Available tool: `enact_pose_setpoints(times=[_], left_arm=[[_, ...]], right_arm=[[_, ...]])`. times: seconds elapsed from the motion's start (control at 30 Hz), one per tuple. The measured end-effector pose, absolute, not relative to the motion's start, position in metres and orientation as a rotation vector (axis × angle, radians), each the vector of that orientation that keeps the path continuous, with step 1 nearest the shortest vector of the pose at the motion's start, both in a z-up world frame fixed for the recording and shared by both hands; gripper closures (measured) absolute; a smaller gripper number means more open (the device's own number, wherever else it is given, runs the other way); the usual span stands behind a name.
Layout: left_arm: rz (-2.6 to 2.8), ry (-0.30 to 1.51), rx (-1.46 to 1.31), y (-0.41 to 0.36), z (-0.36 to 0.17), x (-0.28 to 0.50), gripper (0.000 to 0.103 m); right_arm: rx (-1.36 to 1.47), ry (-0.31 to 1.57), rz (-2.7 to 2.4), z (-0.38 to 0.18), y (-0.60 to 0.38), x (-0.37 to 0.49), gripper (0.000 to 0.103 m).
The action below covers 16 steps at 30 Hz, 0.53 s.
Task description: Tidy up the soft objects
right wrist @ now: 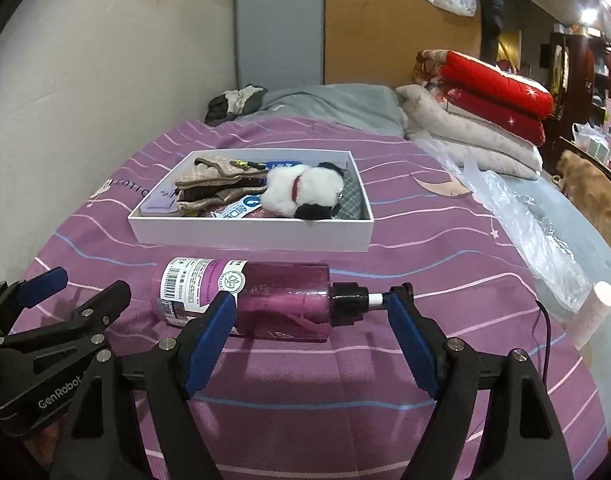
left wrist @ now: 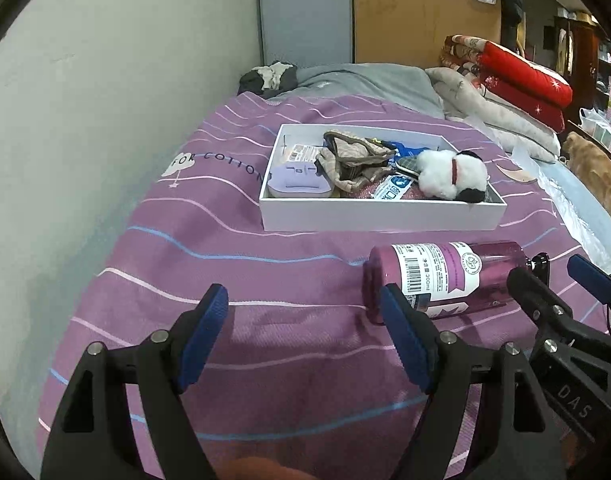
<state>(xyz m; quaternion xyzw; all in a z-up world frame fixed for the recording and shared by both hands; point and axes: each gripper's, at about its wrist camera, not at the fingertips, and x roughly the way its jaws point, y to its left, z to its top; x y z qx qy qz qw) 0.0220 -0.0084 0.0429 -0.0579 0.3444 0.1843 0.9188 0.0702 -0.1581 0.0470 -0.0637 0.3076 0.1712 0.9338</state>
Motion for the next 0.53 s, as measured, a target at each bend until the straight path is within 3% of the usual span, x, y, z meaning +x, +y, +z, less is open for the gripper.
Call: enact_pose_setpoints(times=[0.53], left_arm=[[0.293,0.71,-0.098,-0.017,0.059,0.013,0.024]], right_arm=[[-0.061,0.69,0.373,0.054,-0.174,0.064,0.024]])
